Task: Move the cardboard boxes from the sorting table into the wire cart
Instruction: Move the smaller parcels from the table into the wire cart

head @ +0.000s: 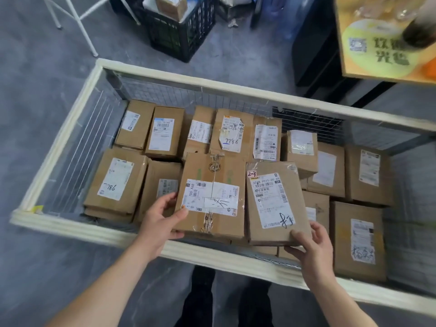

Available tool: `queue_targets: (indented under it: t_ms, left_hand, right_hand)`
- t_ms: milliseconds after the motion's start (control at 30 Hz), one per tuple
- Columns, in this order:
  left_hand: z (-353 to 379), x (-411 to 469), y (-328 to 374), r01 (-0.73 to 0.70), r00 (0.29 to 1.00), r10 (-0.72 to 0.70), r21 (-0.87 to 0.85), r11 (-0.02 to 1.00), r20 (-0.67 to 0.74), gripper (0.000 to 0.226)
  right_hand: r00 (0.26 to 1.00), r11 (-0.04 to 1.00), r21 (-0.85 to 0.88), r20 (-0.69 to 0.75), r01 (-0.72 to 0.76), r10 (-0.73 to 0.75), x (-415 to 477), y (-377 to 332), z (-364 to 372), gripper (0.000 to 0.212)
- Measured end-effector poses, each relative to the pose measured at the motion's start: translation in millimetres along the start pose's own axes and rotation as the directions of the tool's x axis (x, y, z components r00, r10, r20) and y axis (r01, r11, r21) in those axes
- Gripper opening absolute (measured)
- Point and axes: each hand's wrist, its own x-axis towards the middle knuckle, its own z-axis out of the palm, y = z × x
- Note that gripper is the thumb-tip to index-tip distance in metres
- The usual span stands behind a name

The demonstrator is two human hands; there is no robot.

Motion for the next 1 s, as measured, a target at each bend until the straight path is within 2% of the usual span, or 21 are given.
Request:
queue_targets:
  t_ms: [167,400,533,633,800,1000]
  left_hand:
    - [-9.2,13.3,3.8,0.034,0.999,-0.034,0.016,0.999,0.017,0.055]
    - [-22.5,35.1,7.8,0.164,0.981,-0.174,0.12,0.979,0.081,0.072]
    - [-21.2,47.5,4.2,0.226,0.96,-0.257,0.224,0.948,0.115,0.076]
    - [-14.6,56.0,1.2,0.229,0.95,-0.289,0.369,0.901,0.115,0.073]
    - [-0.3,63.3,-2.1,0.188,0.958,-0.271,0.515,0.836,0.091,0.074]
    - [1.0,69.4,-1.0,0.143,0.978,-0.204,0.562,0.815,0.048,0.067]
  right_hand:
    - [0.999,0.997,-0.077,0.028,-0.028,0.031,5.0,2.4,6.8,0.031]
    - [0.991,0.984,-0.156,0.091,-0.081,0.096,16.1,5.7,12.1,0.034]
    - [0.979,0.964,-0.229,0.12,-0.135,0.165,22.4,6.9,12.9,0.045]
    - [0.959,0.918,-0.355,0.149,-0.177,0.242,27.4,7.7,19.7,0.051]
    - [0.958,0.874,-0.456,0.135,-0.168,0.255,38.7,11.1,28.3,0.05]
    - [0.957,0.868,-0.473,0.148,-0.154,0.25,41.0,16.5,34.4,0.048]
